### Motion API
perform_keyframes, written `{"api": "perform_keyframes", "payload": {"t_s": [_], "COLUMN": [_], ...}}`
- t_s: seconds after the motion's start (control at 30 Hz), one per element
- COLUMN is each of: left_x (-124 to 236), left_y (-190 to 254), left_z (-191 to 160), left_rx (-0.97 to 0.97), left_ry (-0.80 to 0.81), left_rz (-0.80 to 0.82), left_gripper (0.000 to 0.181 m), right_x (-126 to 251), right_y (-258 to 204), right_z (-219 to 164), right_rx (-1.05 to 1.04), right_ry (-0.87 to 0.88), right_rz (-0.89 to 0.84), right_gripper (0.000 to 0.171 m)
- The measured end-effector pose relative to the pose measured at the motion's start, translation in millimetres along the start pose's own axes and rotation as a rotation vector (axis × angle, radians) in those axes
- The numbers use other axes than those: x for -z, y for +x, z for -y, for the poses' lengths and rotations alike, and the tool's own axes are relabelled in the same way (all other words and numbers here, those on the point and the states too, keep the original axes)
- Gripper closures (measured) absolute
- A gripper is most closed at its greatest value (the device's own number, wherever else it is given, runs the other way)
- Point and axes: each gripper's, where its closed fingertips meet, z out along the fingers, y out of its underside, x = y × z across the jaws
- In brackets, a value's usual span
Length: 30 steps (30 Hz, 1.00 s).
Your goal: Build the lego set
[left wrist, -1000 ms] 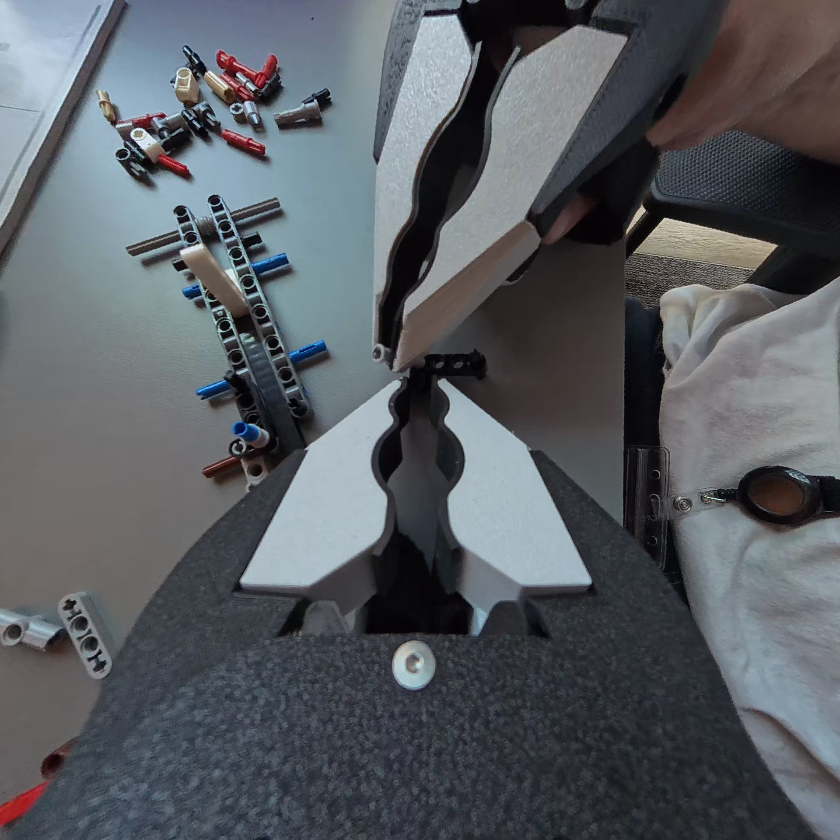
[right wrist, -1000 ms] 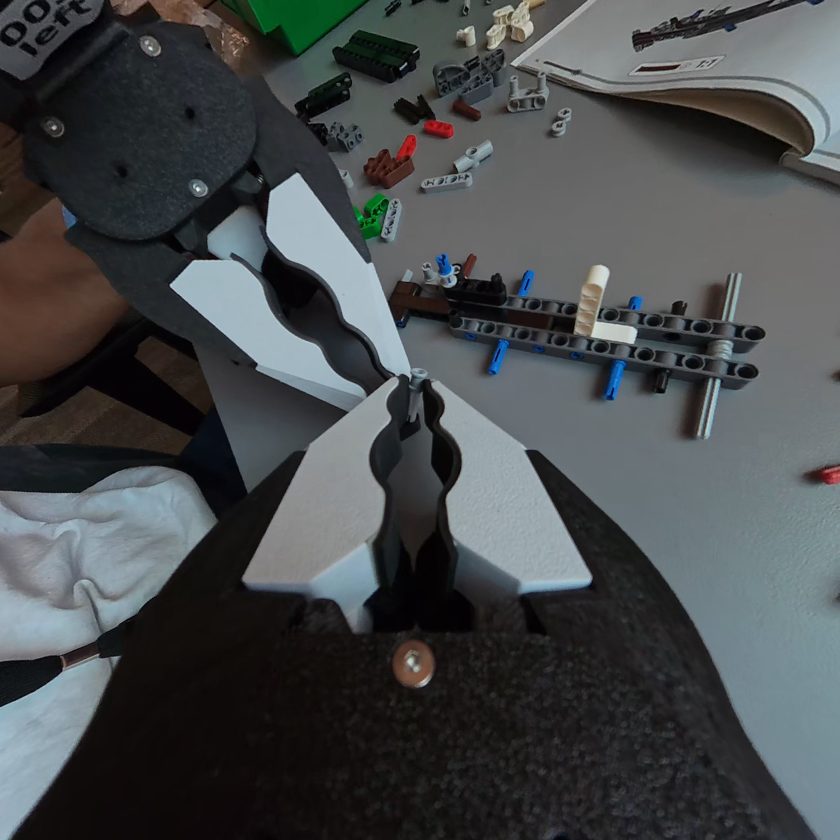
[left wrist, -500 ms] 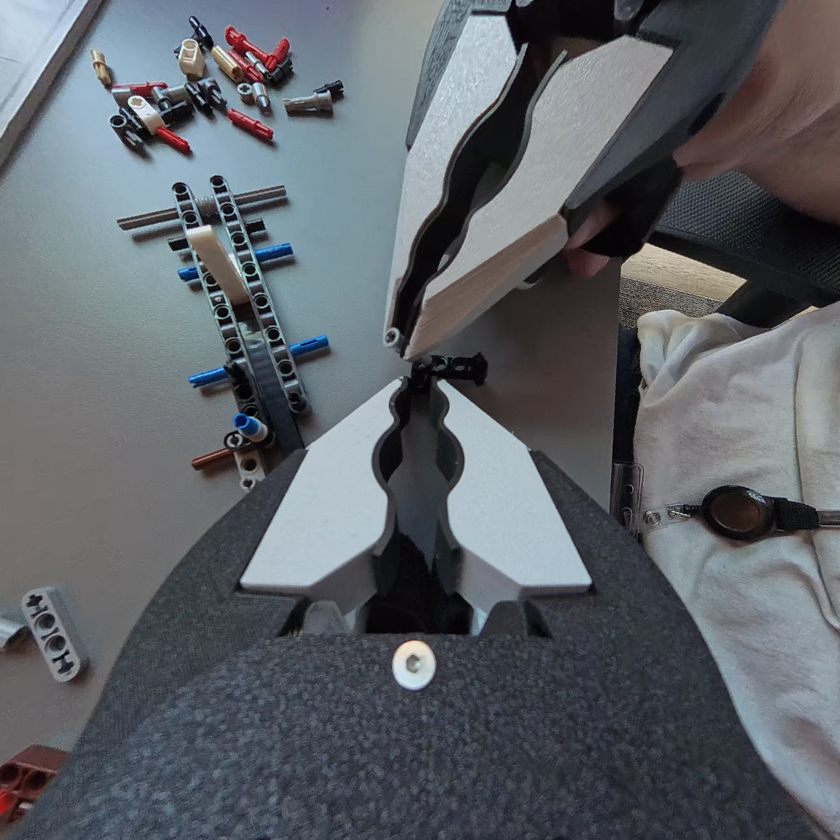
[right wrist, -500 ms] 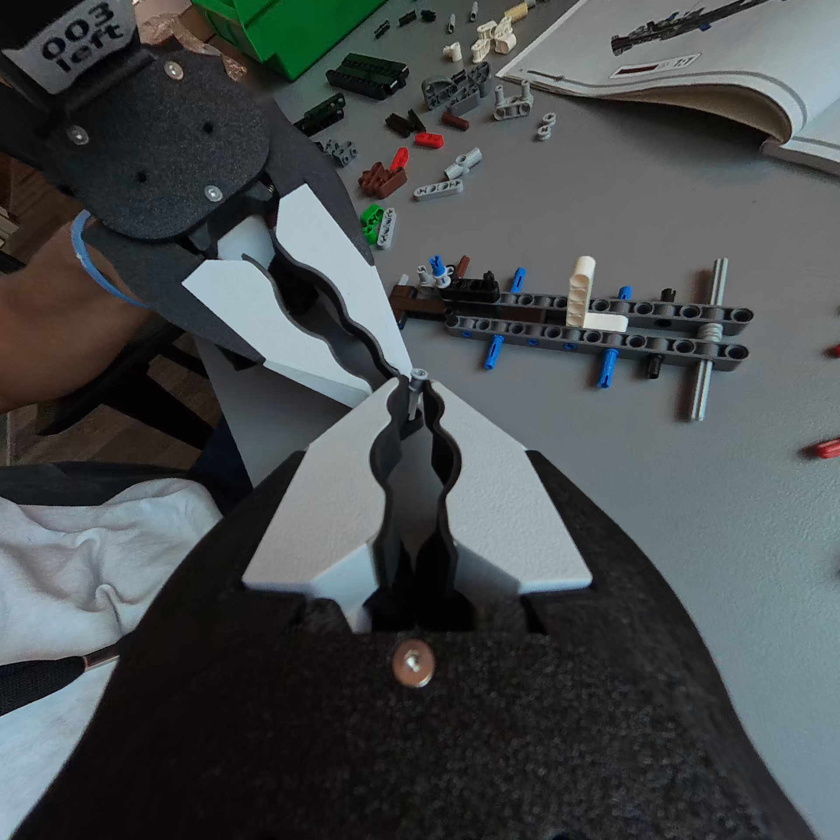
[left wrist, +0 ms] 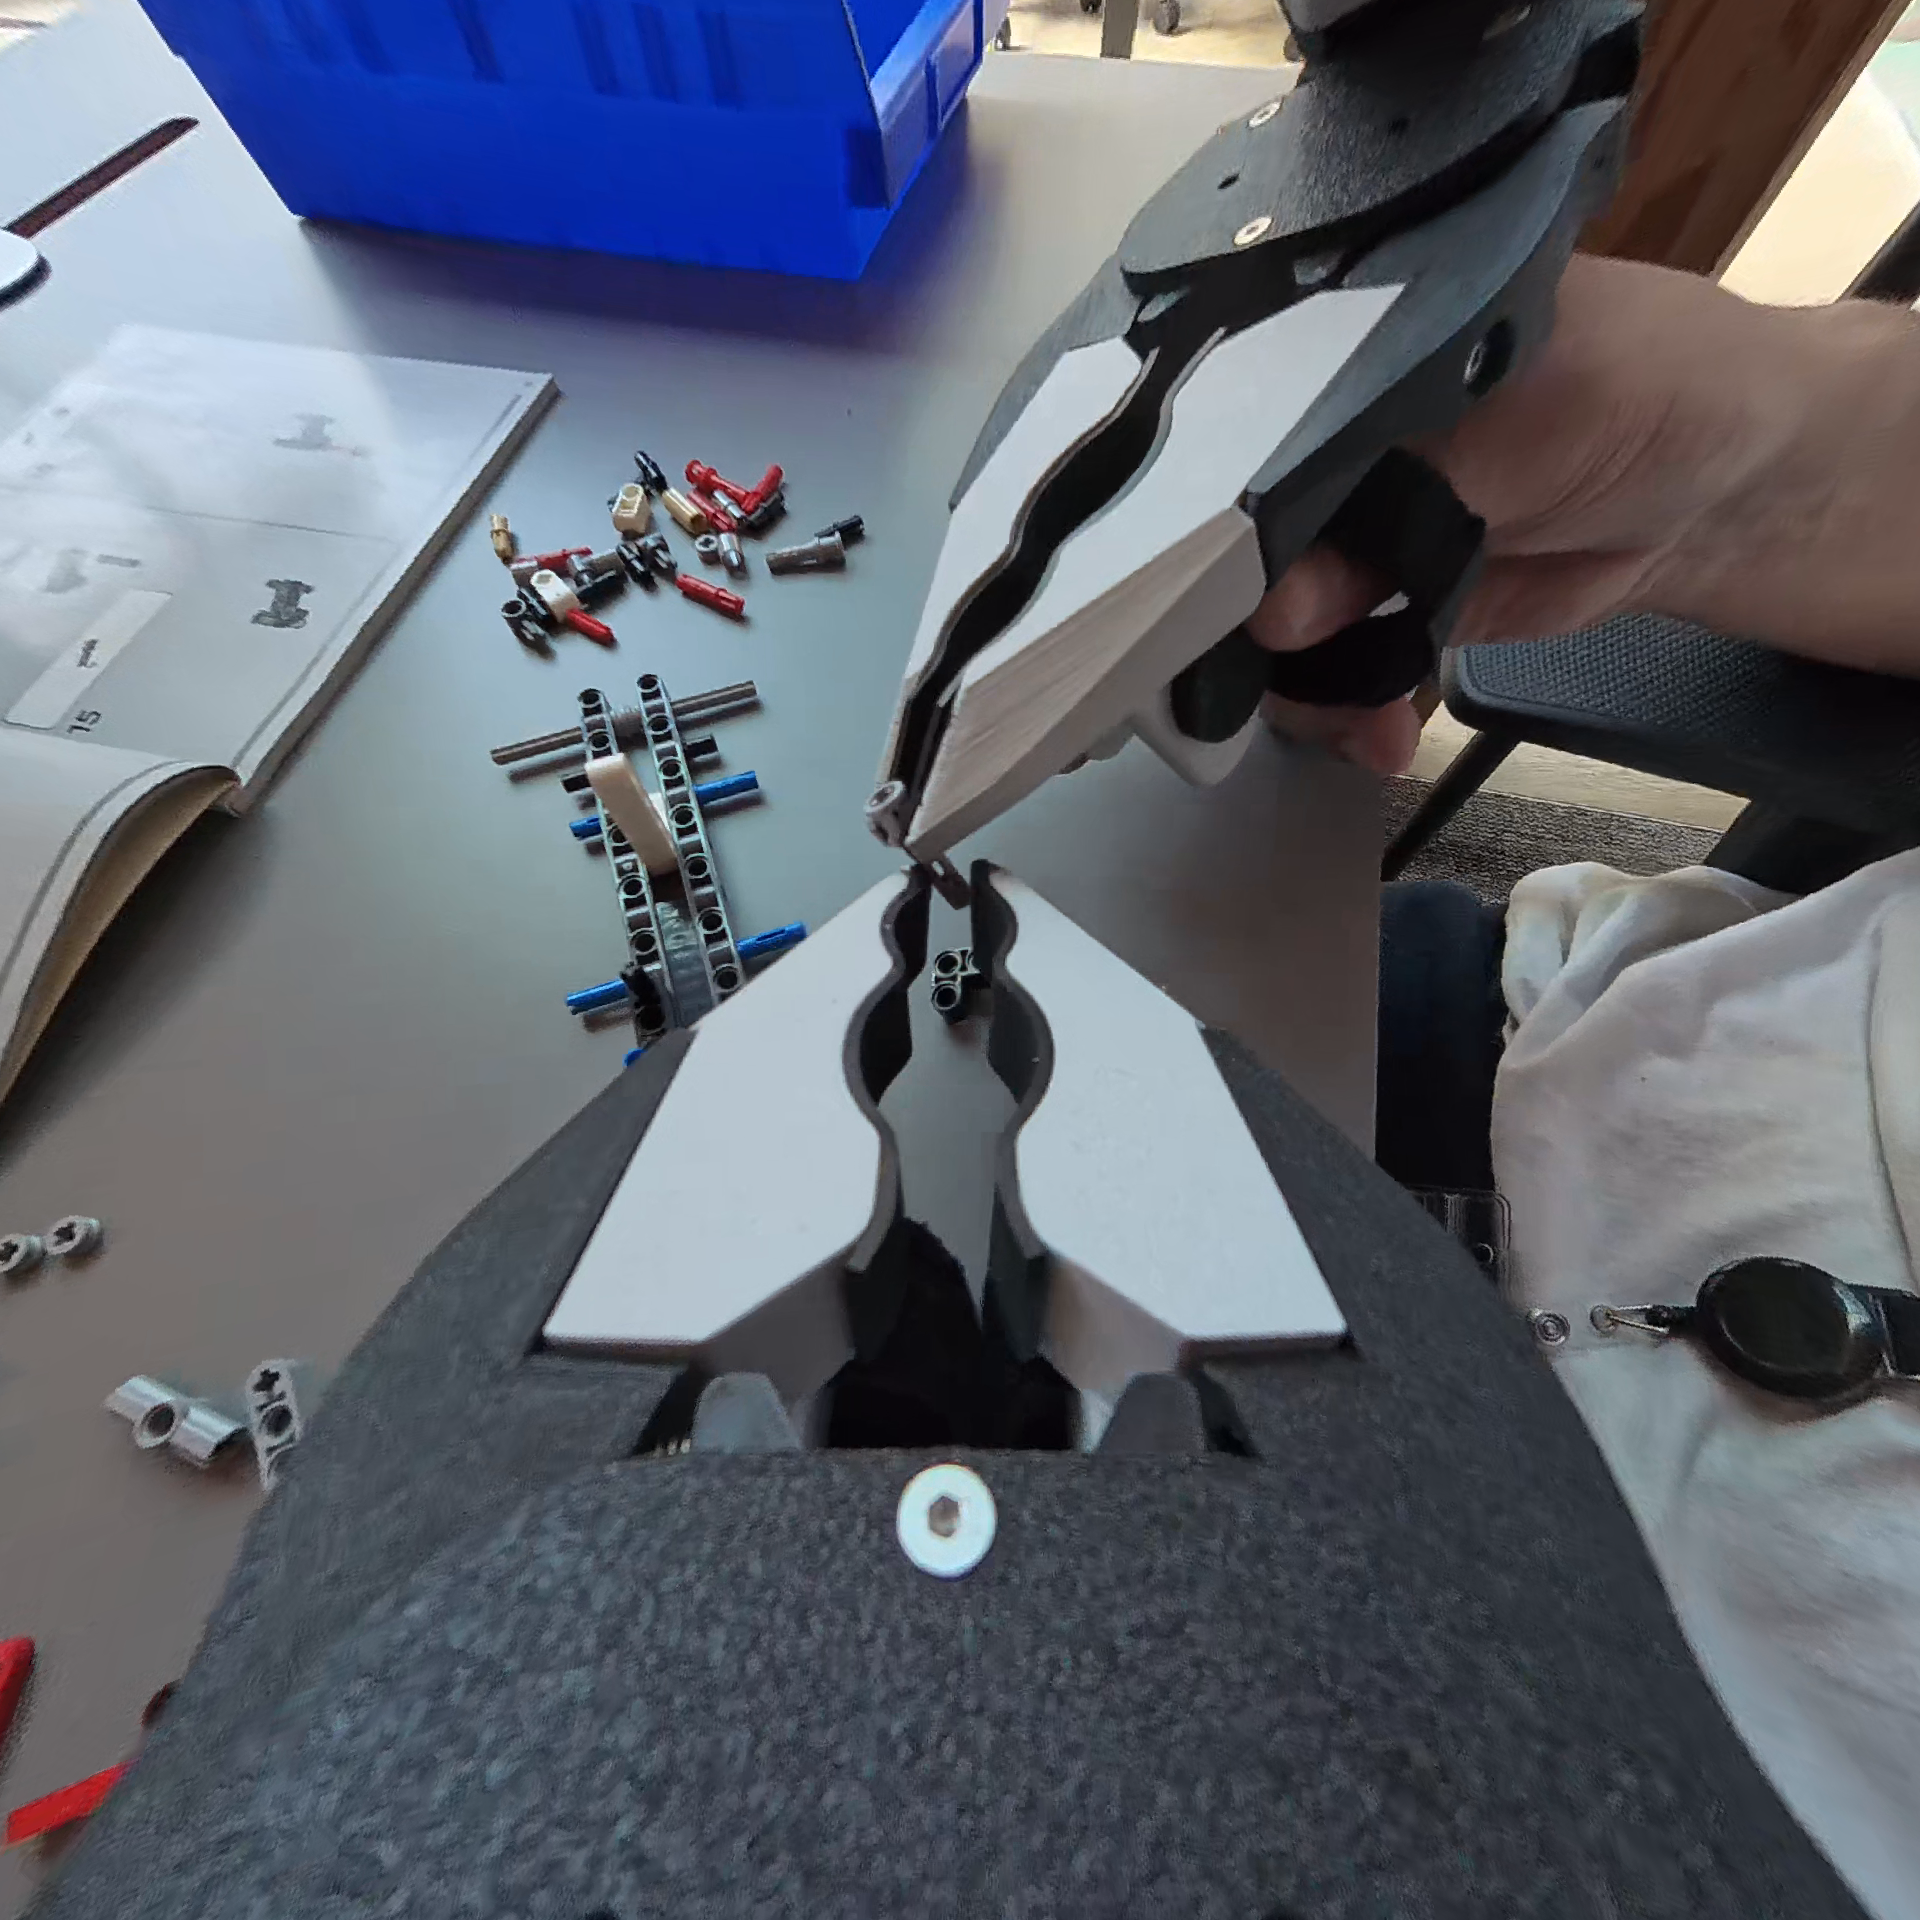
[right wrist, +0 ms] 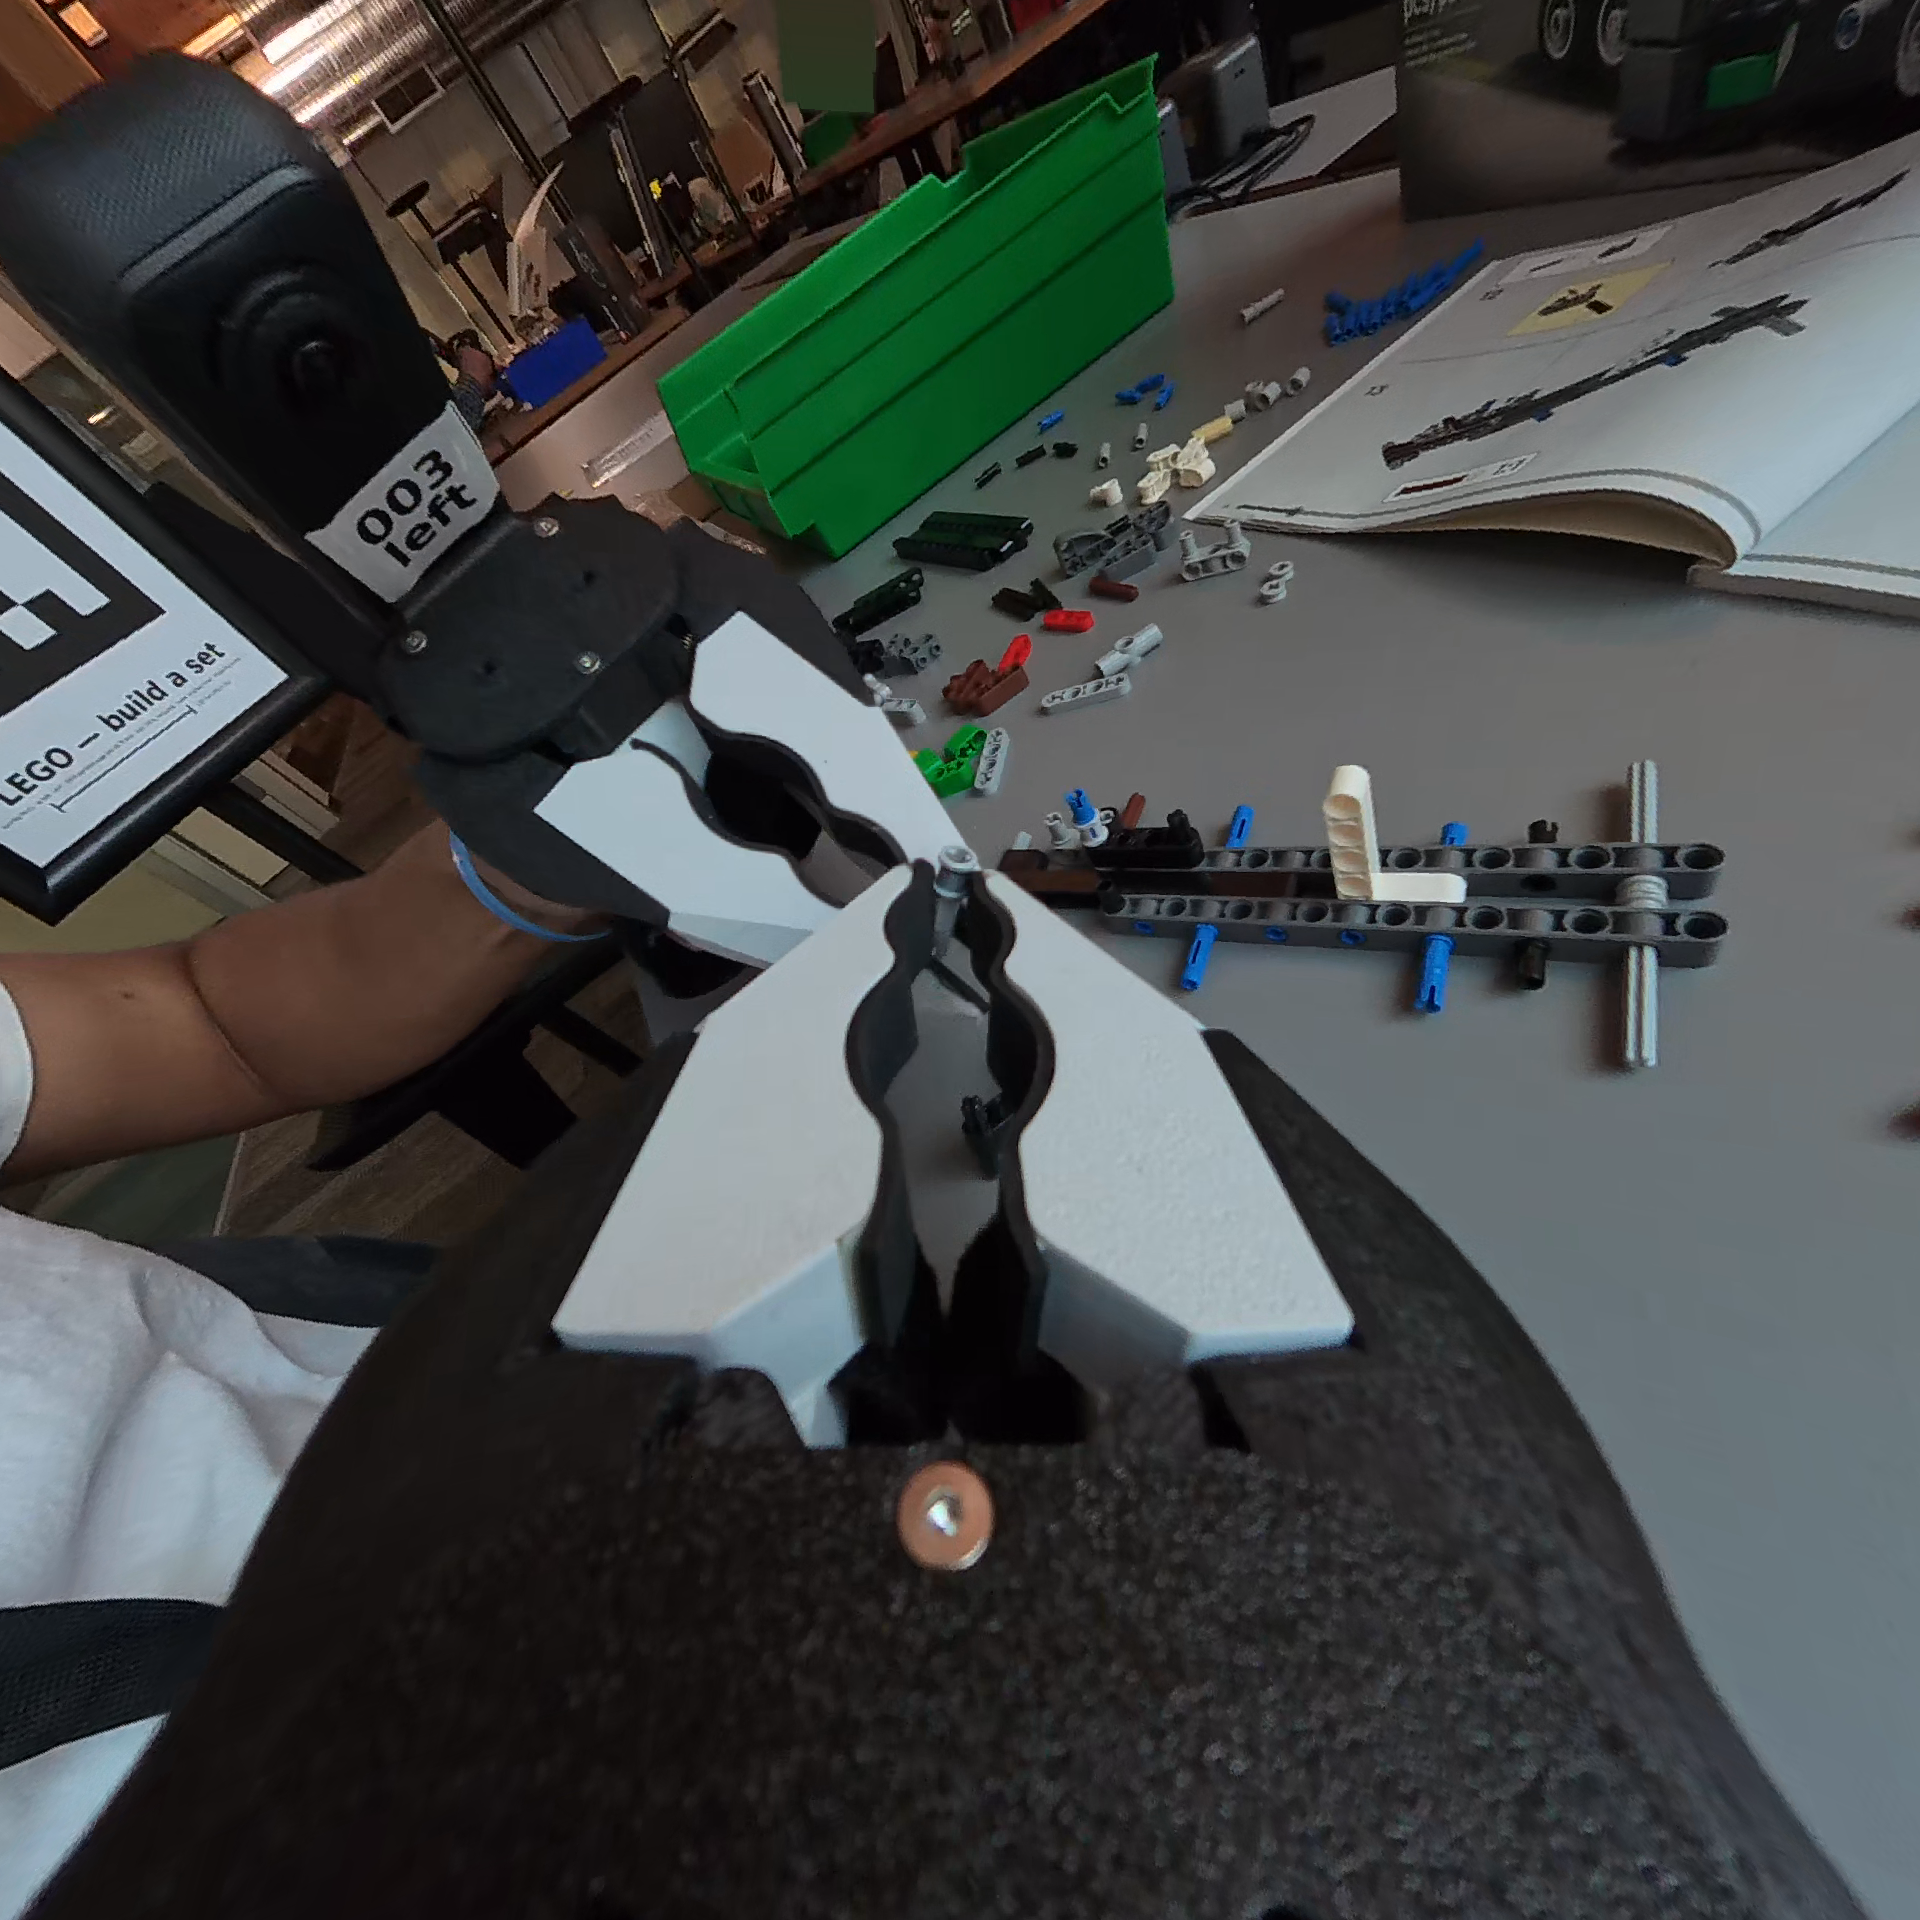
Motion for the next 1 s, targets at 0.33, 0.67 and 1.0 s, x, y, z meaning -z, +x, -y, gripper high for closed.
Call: {"api": "perform_keyframes", "payload": {"t_s": [0.33, 0.67, 1.0], "left_x": [2, 3, -4], "left_y": [-3, -3, -5], "left_z": [-16, -17, -29], "left_rx": [-0.237, -0.239, -0.123], "left_ry": [-0.105, -0.115, -0.151], "left_rz": [0.086, 0.086, 0.045], "left_gripper": [0.180, 0.180, 0.170], "right_x": [1, -2, 3], "right_y": [-3, -7, 2], "right_z": [-16, -15, -24], "right_rx": [0.030, -0.021, 0.189], "right_ry": [-0.154, -0.146, -0.318], "right_rz": [0.038, 0.077, 0.035], "right_gripper": [0.168, 0.166, 0.169]}}
